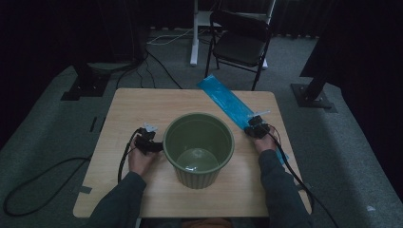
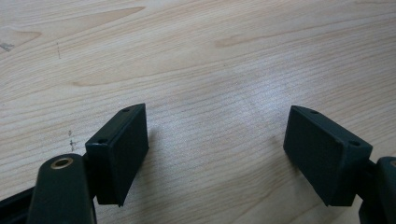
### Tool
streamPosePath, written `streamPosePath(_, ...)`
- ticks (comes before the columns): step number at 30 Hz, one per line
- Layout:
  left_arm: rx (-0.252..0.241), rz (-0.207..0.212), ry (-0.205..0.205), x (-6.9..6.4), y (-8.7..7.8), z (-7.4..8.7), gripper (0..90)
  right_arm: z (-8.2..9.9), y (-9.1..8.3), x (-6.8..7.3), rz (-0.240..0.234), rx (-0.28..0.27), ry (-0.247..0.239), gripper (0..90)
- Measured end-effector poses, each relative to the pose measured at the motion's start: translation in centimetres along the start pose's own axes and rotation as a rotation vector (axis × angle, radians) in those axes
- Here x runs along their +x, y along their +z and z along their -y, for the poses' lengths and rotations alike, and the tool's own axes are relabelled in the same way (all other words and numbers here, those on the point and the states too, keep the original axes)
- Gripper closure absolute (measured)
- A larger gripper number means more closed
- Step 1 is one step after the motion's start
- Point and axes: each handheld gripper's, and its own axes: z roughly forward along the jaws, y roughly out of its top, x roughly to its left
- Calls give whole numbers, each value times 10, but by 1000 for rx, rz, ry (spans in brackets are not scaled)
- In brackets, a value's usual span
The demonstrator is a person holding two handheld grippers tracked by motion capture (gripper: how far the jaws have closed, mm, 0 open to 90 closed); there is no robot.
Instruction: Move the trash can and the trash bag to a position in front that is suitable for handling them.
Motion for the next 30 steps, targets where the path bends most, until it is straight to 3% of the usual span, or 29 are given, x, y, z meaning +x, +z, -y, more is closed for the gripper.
streamPosePath(5, 0, 0, 0, 0, 0, 0, 217, 5, -6, 1, -22, 16, 0, 900)
streamPosePath(13, 1, 0, -1, 0, 0, 0, 217, 25, -26, 20, -99, 52, -64, 900)
streamPosePath(14, 1, 0, -1, 0, 0, 0, 217, 31, -31, 24, -109, 63, -89, 900)
streamPosePath(20, 0, 0, 1, -1, 0, 0, 217, 50, -48, 32, -161, 71, -131, 889)
streamPosePath(25, -3, 4, 4, -2, 1, -1, 217, 43, -55, 35, -186, -24, -118, 611)
streamPosePath(29, -4, 6, 4, -3, 1, -1, 217, 24, -48, 37, -138, -61, -99, 557)
streamPosePath(30, -4, 8, 6, -3, 1, -1, 217, 13, -40, 38, -125, -63, -85, 547)
